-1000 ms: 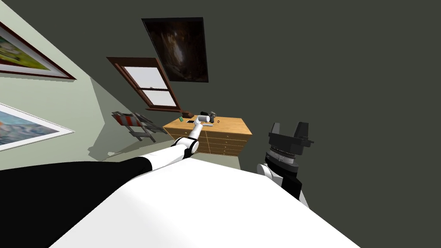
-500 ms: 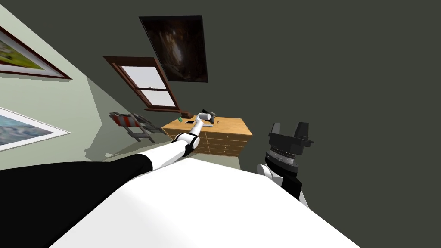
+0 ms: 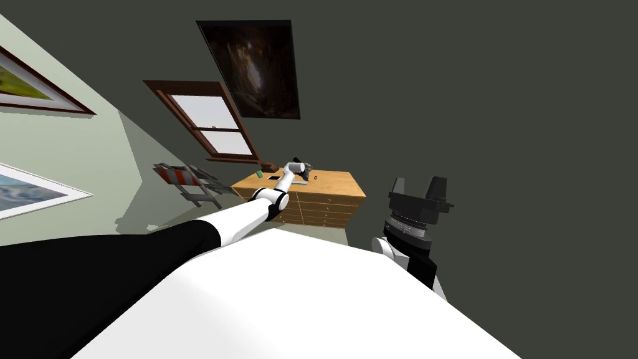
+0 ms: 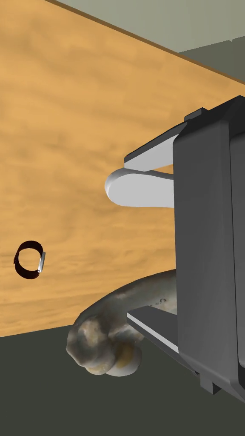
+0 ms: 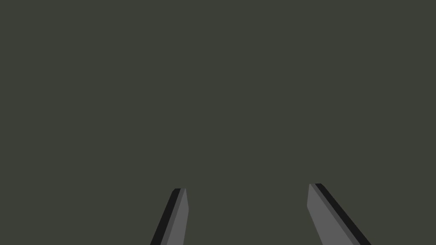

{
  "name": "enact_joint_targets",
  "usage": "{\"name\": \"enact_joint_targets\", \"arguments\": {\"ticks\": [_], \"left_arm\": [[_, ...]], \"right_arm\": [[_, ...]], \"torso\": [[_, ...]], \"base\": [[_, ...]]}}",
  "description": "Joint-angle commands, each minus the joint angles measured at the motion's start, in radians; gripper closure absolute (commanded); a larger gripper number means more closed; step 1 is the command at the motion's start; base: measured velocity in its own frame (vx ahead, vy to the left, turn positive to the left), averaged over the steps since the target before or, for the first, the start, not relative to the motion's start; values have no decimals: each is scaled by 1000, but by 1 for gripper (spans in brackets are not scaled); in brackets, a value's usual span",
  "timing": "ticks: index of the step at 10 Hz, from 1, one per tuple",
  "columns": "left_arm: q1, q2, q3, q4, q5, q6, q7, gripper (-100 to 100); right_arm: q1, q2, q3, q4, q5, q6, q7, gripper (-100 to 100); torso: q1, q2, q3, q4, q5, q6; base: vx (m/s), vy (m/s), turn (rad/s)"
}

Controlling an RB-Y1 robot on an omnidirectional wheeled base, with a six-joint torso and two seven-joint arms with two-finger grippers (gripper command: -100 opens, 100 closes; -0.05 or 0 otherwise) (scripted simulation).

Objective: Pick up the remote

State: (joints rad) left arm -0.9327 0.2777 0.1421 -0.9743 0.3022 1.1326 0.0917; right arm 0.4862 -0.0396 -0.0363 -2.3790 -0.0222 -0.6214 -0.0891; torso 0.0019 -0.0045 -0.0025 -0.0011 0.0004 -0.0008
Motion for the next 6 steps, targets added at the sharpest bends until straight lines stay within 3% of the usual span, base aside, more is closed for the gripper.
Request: {"name": "enact_joint_targets", "arguments": {"ticks": [1, 2, 3, 4, 6], "left_arm": [[-15, 5, -2, 46, -2, 38, -1, -100], [-49, 20, -4, 83, -2, 72, -10, -100], [-49, 20, -4, 112, -2, 84, -10, -100], [-80, 36, -6, 171, -4, 111, -18, -100], [-107, 51, -9, 210, -5, 168, -27, -100]], "right_arm": [[0, 0, 0, 0, 0, 0, 0, 0], [0, 0, 0, 0, 0, 0, 0, 0], [0, 0, 0, 0, 0, 0, 0, 0], [0, 0, 0, 0, 0, 0, 0, 0], [0, 0, 0, 0, 0, 0, 0, 0]], "torso": [[0, 0, 0, 0, 0, 0], [0, 0, 0, 0, 0, 0], [0, -1, 0, 0, 0, 0], [0, 0, 0, 0, 0, 0], [0, 0, 0, 0, 0, 0]], "base": [[58, 24, -15], [73, 20, -23], [66, 20, -14], [72, 26, -22], [69, 31, -23]]}}
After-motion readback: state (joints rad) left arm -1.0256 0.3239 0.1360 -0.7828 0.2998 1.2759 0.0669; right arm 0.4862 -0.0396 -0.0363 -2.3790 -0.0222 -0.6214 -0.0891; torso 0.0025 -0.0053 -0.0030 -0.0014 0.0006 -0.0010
